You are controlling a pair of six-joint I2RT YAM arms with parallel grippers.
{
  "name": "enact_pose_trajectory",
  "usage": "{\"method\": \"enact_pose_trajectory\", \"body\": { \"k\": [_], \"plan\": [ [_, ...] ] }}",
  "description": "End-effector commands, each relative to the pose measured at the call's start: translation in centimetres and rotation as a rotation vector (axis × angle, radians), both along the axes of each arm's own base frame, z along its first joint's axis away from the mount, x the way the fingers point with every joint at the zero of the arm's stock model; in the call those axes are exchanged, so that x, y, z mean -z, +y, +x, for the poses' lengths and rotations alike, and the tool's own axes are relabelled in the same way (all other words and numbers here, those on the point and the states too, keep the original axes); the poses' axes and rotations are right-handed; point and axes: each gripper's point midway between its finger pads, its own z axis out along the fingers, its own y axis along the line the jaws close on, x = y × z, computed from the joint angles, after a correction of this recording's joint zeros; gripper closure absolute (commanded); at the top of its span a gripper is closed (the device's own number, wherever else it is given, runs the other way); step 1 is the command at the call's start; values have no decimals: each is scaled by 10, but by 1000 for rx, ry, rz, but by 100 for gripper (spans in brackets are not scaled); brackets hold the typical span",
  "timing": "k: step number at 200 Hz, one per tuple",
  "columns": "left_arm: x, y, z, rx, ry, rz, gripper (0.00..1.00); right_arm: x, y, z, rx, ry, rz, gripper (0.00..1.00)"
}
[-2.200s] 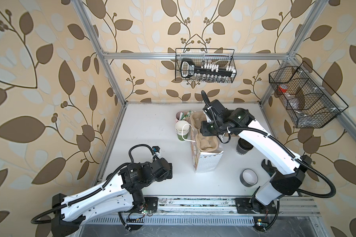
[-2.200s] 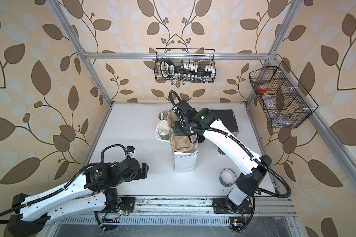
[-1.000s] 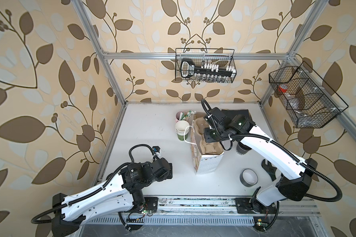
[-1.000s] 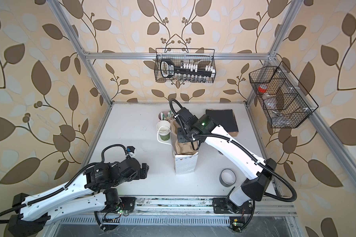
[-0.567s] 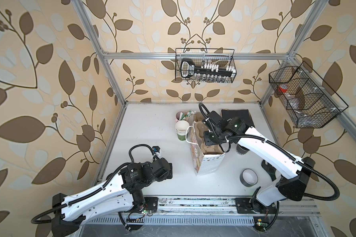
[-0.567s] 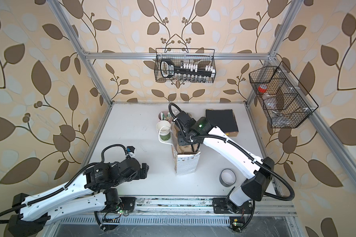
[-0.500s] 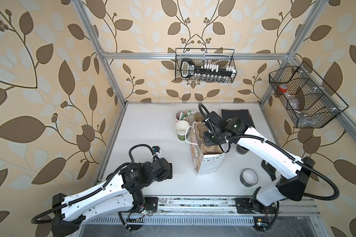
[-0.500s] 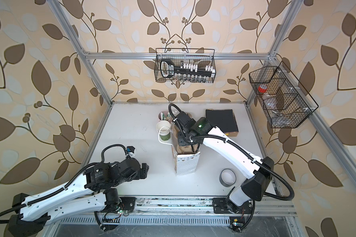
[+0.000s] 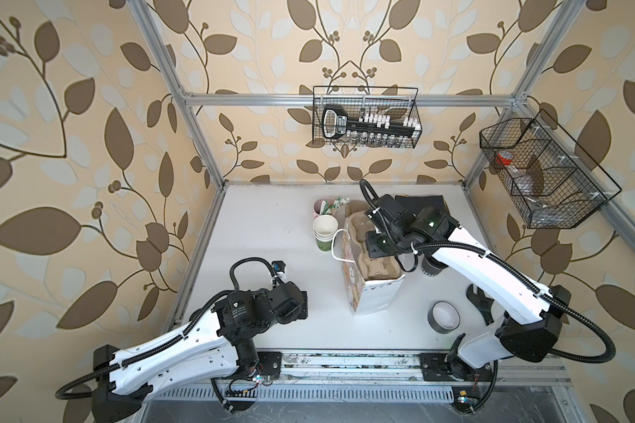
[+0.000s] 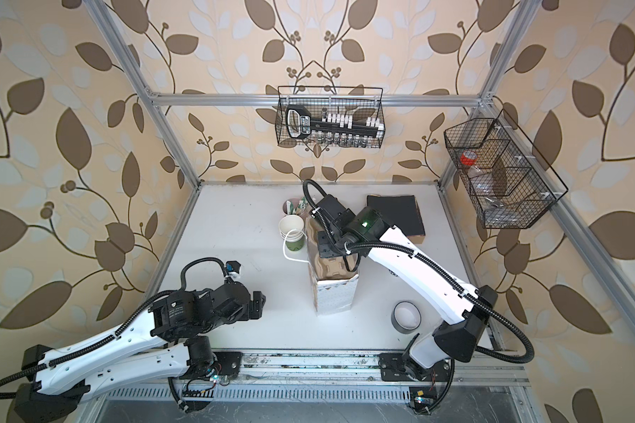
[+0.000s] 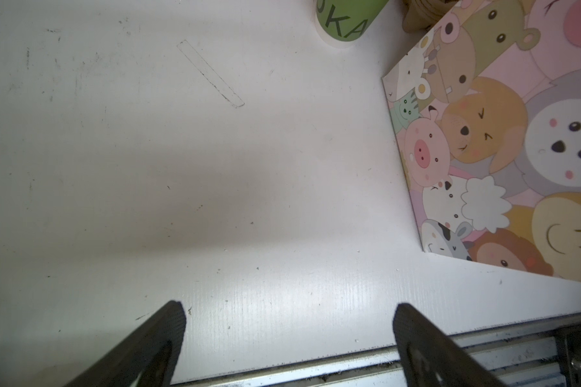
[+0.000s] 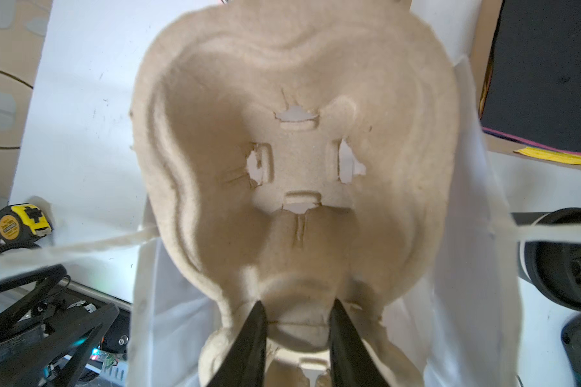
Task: Pack the takeout coffee
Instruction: 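Push the pulp carrier deeper down inside the bag with the right gripper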
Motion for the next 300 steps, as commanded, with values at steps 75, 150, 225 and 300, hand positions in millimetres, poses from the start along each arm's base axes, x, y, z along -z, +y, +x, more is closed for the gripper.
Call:
{"method": "enact_pose_trajectory", "body": {
  "k": [75, 150, 225, 300],
  "plan": [
    [0, 7, 5, -24, -27, 25, 1, 19, -10, -21, -48, 62, -51, 69],
    [0, 8, 6, -26, -29, 29, 1, 46, -9, -27, -64, 95, -94, 69],
    [0, 8, 6, -29, -32, 32, 1, 27, -15, -27, -58, 48, -86, 69],
    [0, 8, 7, -29, -34, 35, 1, 52, -17, -30, -73, 77, -132, 70]
  ]
}}
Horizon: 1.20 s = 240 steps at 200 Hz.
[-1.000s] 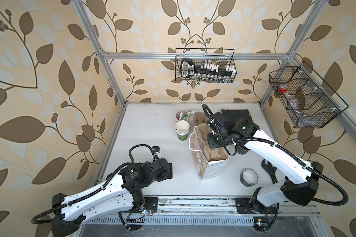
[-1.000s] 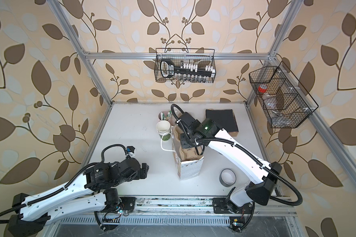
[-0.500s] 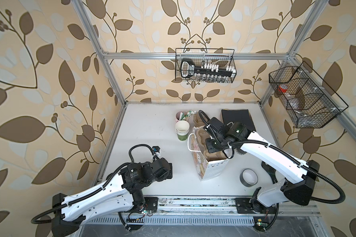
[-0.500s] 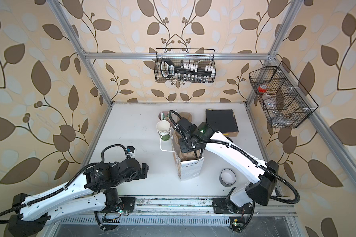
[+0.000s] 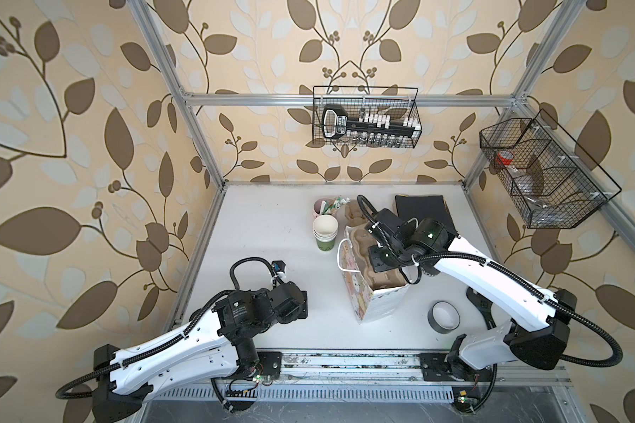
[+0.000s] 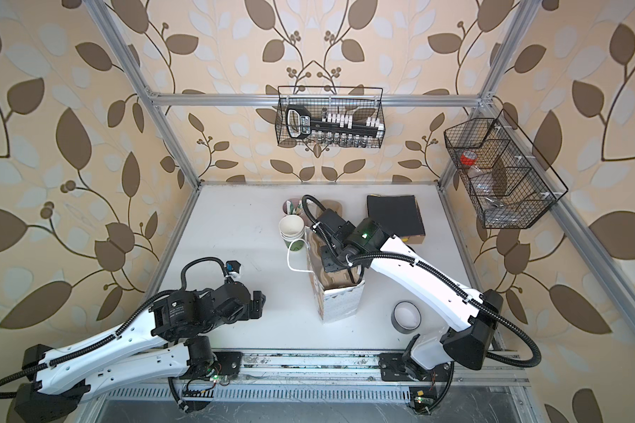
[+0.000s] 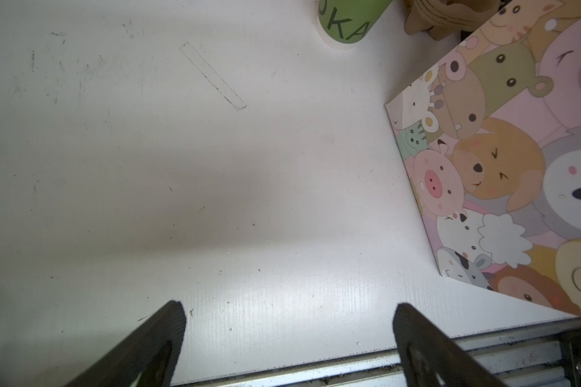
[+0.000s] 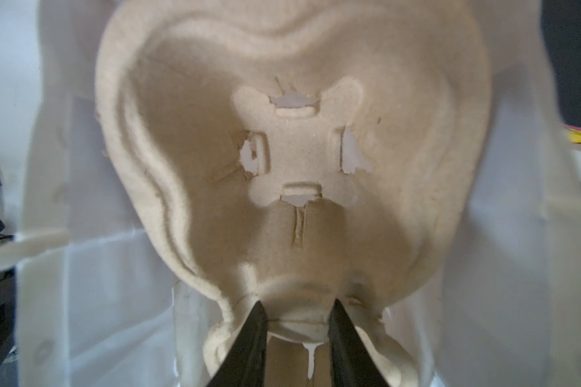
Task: Pack the takeout coffee
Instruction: 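Push the pulp carrier deeper down inside the bag with the right gripper, then press the carrier to the bag bottom and open the right gripper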
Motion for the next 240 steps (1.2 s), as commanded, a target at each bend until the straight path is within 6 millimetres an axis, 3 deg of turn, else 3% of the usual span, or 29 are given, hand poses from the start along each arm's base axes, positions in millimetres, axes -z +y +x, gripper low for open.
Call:
{"method": "enact_pose_trajectory", "body": {
  "k": [1, 30, 80, 122, 240],
  "plan": [
    [0, 7, 6, -25, -29, 27, 1, 14, -6, -3, -9, 11, -44, 70],
    [1, 7, 6, -24, -28, 31, 1, 28, -13, -5, -10, 35, -93, 70],
    [1, 8, 6, -26, -31, 34, 1, 11, -12, -4, -11, 3, -67, 70],
    [0, 8, 6, -26, -32, 35, 1, 36, -11, -7, -29, 55, -110, 70],
    [1, 7, 7, -23, -31, 37, 1, 66, -8, -7, -59, 100, -135, 66]
  ]
}}
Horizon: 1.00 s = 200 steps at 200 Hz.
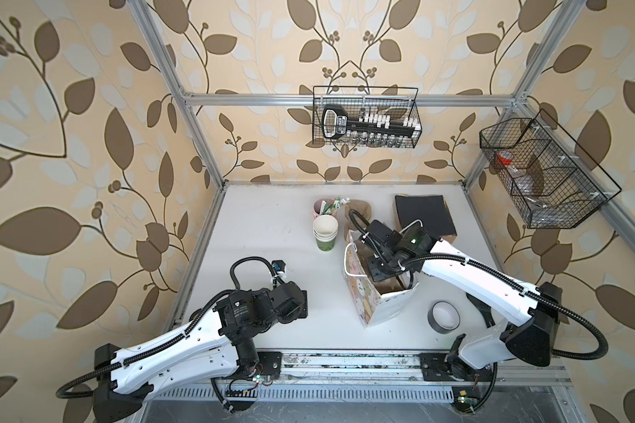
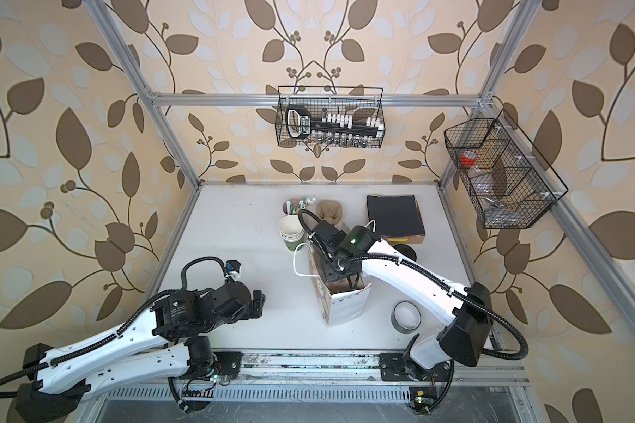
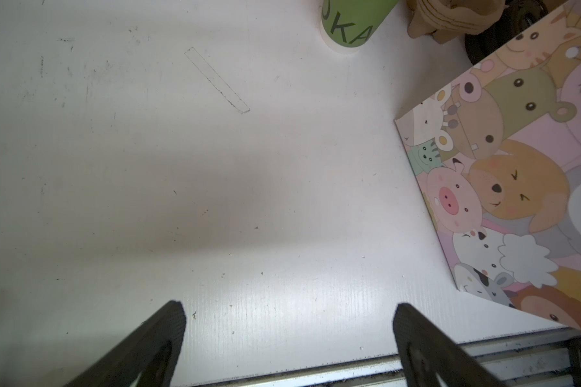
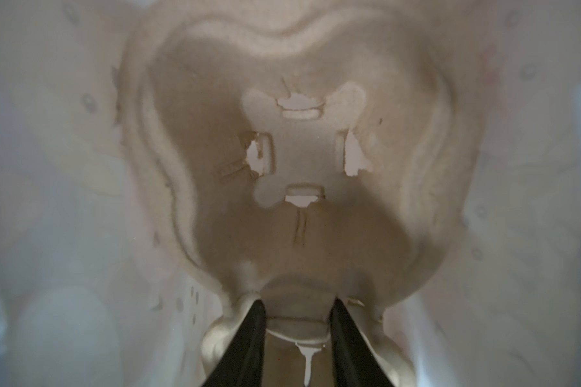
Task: Pack the takeout coffee
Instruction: 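Press the carrier to the bag bottom and open the right gripper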
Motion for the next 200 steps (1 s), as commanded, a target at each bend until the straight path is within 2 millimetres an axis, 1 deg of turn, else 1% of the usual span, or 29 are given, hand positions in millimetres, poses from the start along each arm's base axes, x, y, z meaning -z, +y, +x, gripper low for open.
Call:
{"method": "enact_pose_trajectory", "body": {
  "k": [1, 62, 120, 155, 169, 171, 174, 200],
  "plan": [
    [0, 6, 5, -17, -24, 25, 1, 16, 0, -2, -19, 31, -22, 66],
    [0, 5, 5, -17, -24, 25, 1, 36, 3, -8, -39, 67, -32, 65],
    [1, 6, 5, -17, -25, 28, 1, 55, 3, -8, -50, 98, -57, 65],
    [1, 6, 5, -18, -25, 28, 1, 64, 2, -8, -46, 106, -51, 65],
    [1, 5, 6, -17, -26, 27, 1, 65, 5, -7, -46, 106, -36, 65],
    [1, 5, 6, -17, -26, 28, 1, 71, 1, -9, -45, 119, -49, 65],
    [1, 5, 6, -17, -26, 30, 1, 73, 0, -10, -46, 125, -53, 65],
    [2, 5, 6, -18, -25, 31, 1, 80, 0, -8, -46, 132, -56, 65]
  ]
}}
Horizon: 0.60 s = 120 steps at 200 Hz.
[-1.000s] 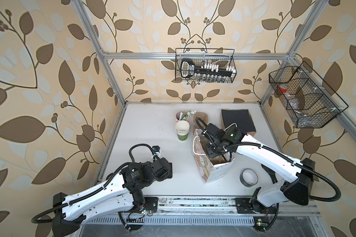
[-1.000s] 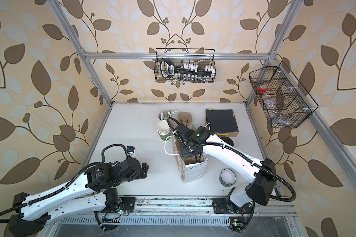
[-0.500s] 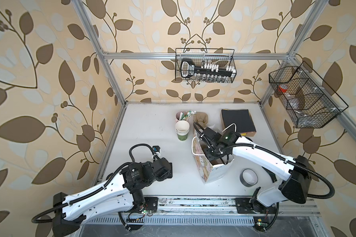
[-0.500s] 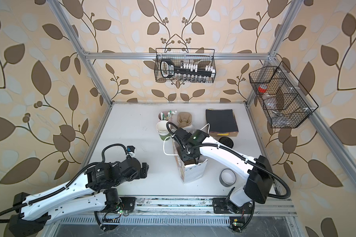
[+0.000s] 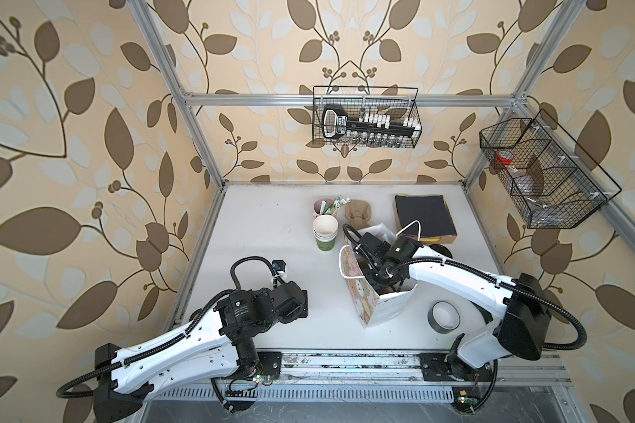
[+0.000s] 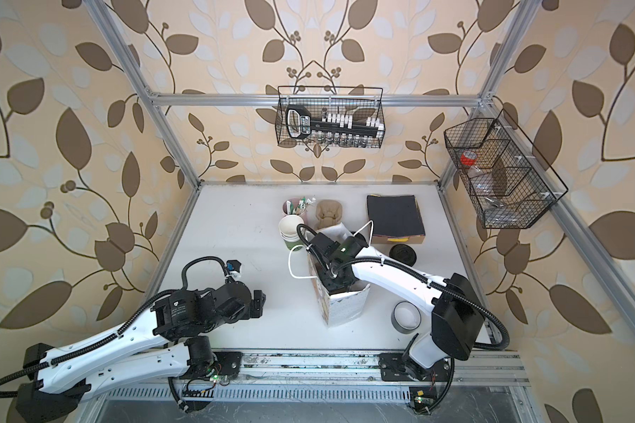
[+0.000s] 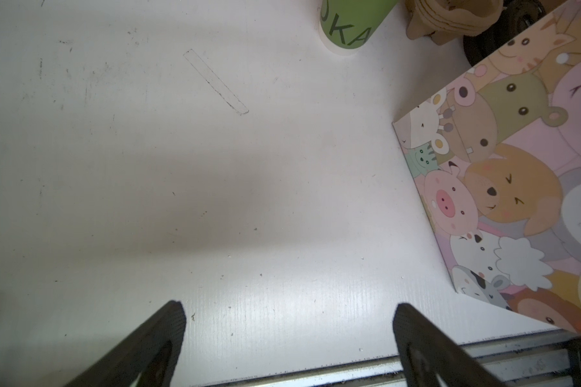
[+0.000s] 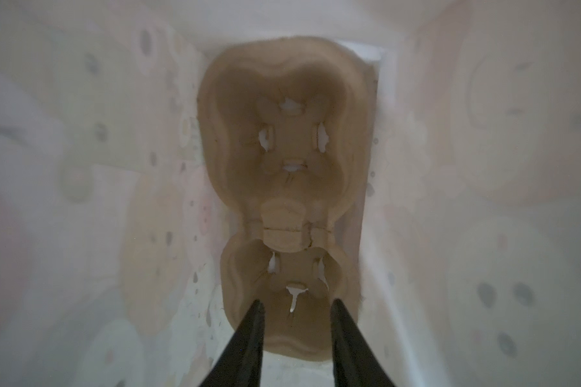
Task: Pack the takeout coffee
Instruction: 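Press the carrier to the bag bottom and open the right gripper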
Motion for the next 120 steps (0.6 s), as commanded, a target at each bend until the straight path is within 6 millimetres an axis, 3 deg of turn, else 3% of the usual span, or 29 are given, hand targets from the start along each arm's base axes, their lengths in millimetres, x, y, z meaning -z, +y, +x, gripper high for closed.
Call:
{"method": "enact_pose_trajectory", "body": {
  "k": [1, 88, 120],
  "plan": [
    [2, 6, 5, -19, -23, 31, 1, 14, 0, 0, -11, 29, -11, 65],
    [1, 7, 6, -20, -27, 32, 1, 43, -10, 4, -3, 96, -36, 63],
    [2, 7, 6, -20, -27, 35, 1, 34, -11, 13, 12, 57, -38, 63]
  ]
}}
